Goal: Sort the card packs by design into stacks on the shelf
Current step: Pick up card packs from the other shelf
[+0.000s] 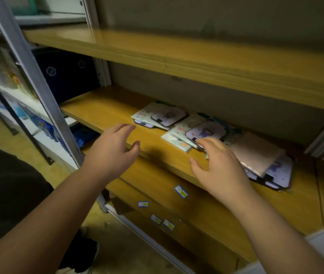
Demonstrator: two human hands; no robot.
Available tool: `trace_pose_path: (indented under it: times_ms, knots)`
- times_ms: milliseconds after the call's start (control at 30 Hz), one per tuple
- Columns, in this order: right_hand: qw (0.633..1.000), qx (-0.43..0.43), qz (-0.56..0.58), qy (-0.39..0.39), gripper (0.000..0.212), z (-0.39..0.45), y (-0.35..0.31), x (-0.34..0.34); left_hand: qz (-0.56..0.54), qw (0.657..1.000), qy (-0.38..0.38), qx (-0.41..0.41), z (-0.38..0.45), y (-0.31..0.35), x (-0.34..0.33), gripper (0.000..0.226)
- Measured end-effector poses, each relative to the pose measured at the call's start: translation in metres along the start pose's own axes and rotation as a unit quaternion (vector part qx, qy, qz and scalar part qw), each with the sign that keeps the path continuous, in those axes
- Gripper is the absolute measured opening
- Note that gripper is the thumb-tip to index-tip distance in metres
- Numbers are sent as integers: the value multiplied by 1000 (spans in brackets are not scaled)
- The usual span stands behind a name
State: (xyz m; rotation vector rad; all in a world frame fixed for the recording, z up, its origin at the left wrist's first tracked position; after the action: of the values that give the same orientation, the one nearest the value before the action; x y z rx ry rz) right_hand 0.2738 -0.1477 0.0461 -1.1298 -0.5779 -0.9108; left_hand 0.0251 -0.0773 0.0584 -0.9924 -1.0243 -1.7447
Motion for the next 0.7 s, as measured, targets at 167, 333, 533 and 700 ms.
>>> trace_pose_path:
  times_ms: [167,333,533,700]
  knots:
    - [1000,-8,-17,14,48,25,3,-9,-19,999,-16,-38,47,-17,-29,53]
    - [998,-40,-45,23,46,45,-1,-24,-59,997,-46,-19,103,-35,-67,51]
    - [995,-79,-55,40,46,63,-10,-42,49,984,-165,41,180,-48,-101,58]
    - [992,-94,-61,56,46,69,-16,-51,-11,973,-210,94,204,-60,-120,58]
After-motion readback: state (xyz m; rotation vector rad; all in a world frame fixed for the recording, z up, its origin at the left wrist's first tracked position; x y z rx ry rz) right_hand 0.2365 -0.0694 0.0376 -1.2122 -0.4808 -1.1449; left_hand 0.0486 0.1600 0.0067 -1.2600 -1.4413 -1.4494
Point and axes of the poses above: each hand's wrist, its own z-axis towards the middle knuckle, its own x-axis out of the back of the hand, y = z × x, the point moved 4 cm from there along z, towards the middle knuckle, and after that the axes turned 7 degrees about z, right-handed, at the moved point
